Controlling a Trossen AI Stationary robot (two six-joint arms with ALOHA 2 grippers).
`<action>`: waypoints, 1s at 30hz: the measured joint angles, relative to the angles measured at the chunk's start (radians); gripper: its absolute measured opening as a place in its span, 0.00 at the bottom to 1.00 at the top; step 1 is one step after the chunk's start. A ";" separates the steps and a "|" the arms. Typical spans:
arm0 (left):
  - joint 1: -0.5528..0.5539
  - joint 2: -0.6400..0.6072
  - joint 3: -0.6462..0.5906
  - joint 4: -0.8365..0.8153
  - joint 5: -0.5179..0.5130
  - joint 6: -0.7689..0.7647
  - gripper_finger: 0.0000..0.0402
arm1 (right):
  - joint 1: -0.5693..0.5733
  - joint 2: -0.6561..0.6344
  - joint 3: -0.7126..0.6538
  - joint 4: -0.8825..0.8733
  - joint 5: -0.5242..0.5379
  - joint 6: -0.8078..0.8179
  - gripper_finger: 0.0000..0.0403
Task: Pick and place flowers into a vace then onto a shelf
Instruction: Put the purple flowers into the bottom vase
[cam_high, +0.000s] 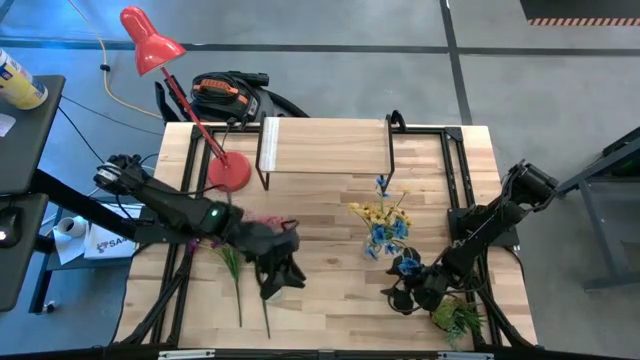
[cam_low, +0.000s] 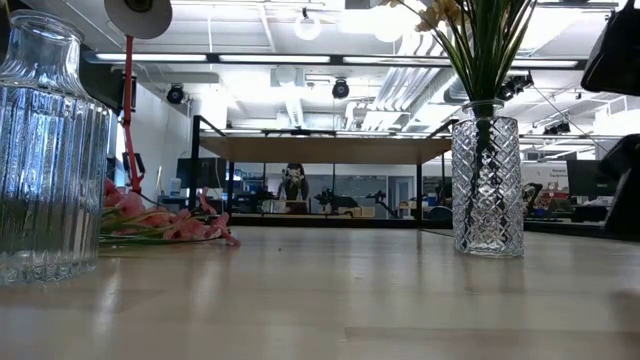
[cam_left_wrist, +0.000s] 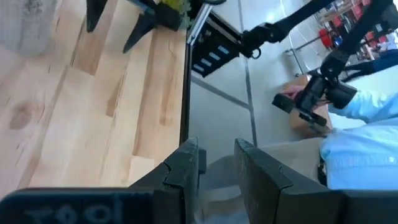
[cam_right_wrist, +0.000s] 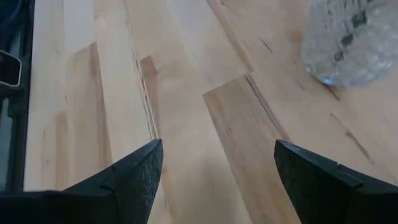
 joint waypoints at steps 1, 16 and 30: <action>-0.014 0.002 0.002 -0.006 -0.046 -0.013 0.34 | 0.000 0.000 0.000 0.001 0.007 -0.013 0.74; -0.306 0.036 -0.002 -0.275 -0.774 -0.718 0.34 | -0.017 0.000 0.000 0.006 0.137 -0.116 0.74; -0.438 0.230 0.001 -0.504 -0.368 -0.712 0.36 | -0.121 0.000 0.000 -0.066 0.057 -0.011 0.74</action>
